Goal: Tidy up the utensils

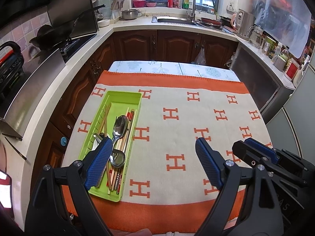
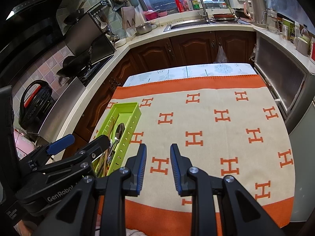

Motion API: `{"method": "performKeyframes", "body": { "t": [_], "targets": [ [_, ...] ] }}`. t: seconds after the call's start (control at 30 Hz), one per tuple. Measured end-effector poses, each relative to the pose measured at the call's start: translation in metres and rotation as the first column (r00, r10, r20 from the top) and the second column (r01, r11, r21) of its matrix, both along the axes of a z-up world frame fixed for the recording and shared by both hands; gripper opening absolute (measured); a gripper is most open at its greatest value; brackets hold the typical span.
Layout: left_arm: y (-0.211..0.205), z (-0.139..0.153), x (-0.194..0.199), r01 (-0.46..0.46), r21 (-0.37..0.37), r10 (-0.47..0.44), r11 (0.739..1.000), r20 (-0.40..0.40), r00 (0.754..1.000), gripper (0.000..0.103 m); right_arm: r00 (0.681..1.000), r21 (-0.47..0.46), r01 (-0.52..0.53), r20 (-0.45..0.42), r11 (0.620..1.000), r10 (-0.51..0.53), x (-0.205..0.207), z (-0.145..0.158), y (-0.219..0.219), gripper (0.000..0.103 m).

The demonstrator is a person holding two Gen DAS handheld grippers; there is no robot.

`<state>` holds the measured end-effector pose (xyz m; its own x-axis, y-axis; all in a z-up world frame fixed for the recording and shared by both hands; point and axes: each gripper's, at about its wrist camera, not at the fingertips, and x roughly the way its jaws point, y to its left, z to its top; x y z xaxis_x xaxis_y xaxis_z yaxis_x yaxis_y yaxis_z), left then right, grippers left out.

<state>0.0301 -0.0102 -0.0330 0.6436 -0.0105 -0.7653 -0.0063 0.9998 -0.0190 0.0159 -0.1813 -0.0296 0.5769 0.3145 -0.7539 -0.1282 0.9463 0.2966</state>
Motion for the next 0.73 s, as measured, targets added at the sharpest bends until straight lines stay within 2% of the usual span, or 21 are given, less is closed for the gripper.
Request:
{"method": "performKeyframes", "body": {
  "t": [0.73],
  "targets": [
    [-0.0003,-0.0033,0.0012,0.006,0.008,-0.006,1.000,-0.011,1.000,0.084,1.000,0.007,-0.001,-0.005,1.000,0.001,0.0010,-0.0014,-0.0027,0.025]
  ]
}}
